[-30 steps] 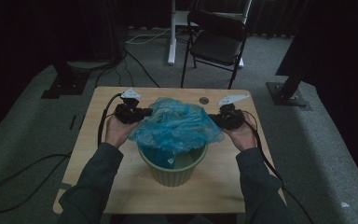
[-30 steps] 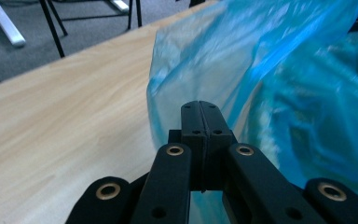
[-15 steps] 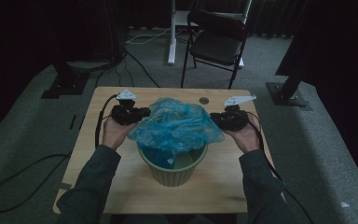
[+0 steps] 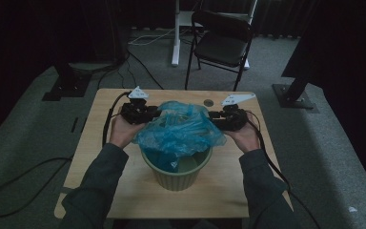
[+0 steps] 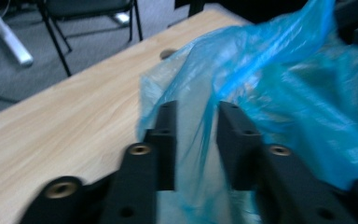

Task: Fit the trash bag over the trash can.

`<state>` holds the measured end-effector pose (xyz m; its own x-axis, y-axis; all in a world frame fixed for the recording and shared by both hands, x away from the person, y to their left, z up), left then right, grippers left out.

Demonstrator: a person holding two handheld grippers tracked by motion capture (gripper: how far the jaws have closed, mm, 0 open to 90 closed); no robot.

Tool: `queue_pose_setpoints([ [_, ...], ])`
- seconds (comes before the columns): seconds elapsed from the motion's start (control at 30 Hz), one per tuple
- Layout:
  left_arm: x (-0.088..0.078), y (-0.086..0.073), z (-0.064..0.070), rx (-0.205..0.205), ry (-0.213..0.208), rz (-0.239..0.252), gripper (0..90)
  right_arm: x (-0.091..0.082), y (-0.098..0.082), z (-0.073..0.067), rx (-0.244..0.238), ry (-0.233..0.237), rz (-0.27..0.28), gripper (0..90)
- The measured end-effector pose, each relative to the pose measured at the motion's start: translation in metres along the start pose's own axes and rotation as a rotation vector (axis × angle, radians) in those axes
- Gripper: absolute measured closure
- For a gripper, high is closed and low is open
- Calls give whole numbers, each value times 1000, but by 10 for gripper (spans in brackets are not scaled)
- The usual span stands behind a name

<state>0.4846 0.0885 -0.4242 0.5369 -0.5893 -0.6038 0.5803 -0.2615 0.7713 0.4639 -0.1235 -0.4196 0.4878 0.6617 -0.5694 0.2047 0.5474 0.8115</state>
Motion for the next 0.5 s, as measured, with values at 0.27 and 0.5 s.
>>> queue_pose_setpoints([
  [0.27, 13, -19, -8, -13, 16, -88, 897, 8, -20, -1, 2, -5, -106, 900],
  [0.5, 11, -32, -16, -50, 15, -115, 896, 3, -28, -2, 14, -2, -119, 900],
])
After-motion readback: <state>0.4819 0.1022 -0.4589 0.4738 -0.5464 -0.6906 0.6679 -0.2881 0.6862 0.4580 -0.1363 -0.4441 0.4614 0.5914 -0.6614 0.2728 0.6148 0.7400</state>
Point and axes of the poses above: each handheld gripper's, and its own axes: x roughly forward along the jaws, y roughly out of its top, z roughly to its right, the point moved 10 cm from there along x, roughly forward along the jaws, and after that the axes turned 12 degrees about -x, right-handed, at the moved point
